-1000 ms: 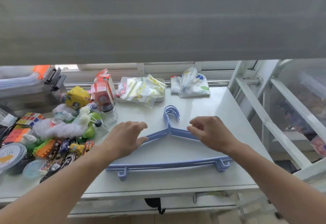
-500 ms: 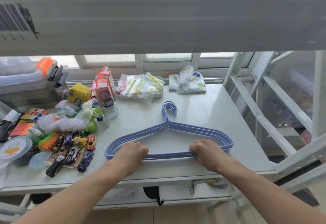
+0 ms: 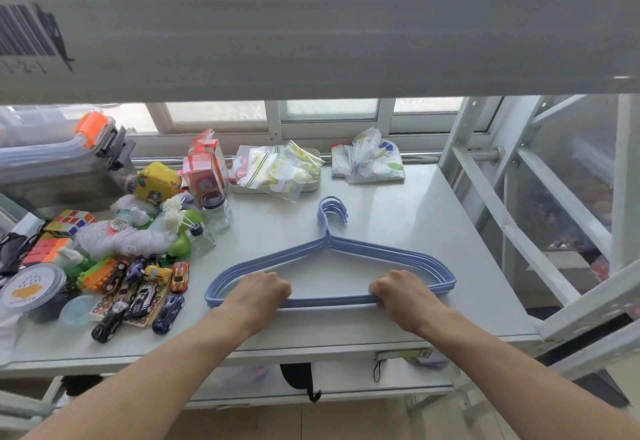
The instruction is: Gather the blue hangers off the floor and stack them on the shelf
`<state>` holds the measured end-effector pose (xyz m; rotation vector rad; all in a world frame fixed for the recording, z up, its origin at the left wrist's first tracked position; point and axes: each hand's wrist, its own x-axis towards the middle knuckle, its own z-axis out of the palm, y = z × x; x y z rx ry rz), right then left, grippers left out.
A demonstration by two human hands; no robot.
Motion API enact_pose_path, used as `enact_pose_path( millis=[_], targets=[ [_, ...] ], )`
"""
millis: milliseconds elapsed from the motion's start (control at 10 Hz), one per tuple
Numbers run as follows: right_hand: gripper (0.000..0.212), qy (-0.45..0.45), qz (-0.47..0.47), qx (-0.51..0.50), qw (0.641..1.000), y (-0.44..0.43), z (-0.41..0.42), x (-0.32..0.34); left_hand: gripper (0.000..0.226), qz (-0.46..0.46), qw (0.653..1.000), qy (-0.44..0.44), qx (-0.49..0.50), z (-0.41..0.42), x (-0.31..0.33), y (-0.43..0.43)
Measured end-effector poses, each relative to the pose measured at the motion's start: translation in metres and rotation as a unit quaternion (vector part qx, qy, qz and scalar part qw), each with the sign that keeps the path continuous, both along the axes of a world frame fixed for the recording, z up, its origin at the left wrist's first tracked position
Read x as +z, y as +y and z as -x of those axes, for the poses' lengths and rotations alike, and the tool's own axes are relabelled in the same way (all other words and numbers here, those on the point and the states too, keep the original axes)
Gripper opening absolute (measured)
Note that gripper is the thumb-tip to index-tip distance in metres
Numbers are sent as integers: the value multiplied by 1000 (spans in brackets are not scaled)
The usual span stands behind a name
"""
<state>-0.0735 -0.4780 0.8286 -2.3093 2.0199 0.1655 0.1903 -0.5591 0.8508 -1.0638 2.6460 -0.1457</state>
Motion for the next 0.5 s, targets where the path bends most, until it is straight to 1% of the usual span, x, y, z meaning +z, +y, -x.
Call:
enact_pose_path(
  millis=[100, 200, 300, 400, 500],
  targets=[
    [12, 3, -1, -5, 1000, -1, -2, 2, 17, 5, 1000, 6, 1, 1, 2, 0],
    [12, 1, 9, 1, 1000, 0, 1, -2, 21, 4, 1000, 5, 7, 1, 0, 2],
    [16, -13, 15, 2, 1000, 3, 0, -3, 20, 0, 1000, 18, 25, 0, 0, 2],
    [11, -39, 24, 13, 999, 9, 0, 3, 14, -29, 998, 47, 40, -1, 11, 5],
    [32, -84, 110, 18, 990, 28, 2, 9, 25, -2, 987, 153, 43, -12, 24, 16]
  ],
)
